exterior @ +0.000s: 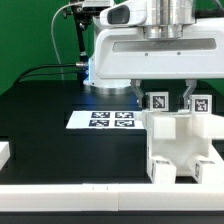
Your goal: Assemble chair
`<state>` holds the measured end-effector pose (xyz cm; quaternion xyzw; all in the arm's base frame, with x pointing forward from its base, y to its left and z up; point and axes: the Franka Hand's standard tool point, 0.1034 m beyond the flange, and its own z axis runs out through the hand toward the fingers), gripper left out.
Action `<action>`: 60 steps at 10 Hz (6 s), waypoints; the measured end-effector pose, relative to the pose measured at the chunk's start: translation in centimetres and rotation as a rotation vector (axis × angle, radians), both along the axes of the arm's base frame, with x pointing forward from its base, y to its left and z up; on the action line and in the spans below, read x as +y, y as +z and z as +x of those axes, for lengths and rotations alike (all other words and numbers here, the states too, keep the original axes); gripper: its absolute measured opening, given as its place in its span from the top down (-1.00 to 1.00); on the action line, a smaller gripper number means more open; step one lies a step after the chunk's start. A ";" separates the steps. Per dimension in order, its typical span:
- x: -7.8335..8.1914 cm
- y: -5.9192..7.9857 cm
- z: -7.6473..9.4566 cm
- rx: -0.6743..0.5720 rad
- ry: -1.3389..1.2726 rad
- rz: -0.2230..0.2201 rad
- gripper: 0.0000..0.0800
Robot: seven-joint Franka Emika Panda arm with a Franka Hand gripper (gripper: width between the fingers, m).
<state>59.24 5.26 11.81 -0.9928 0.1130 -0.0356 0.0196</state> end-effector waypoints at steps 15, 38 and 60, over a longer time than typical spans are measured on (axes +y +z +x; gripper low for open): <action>0.9 2.3 -1.3 0.005 -0.079 0.012 -0.25; 2.5 0.2 3.3 -0.058 -0.037 -0.018 -0.62; 2.0 2.1 5.9 -0.095 -0.048 -0.016 -0.62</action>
Offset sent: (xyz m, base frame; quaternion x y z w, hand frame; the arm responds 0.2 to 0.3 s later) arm 0.0000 0.0000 0.0000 0.0000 0.0000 0.1938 0.9810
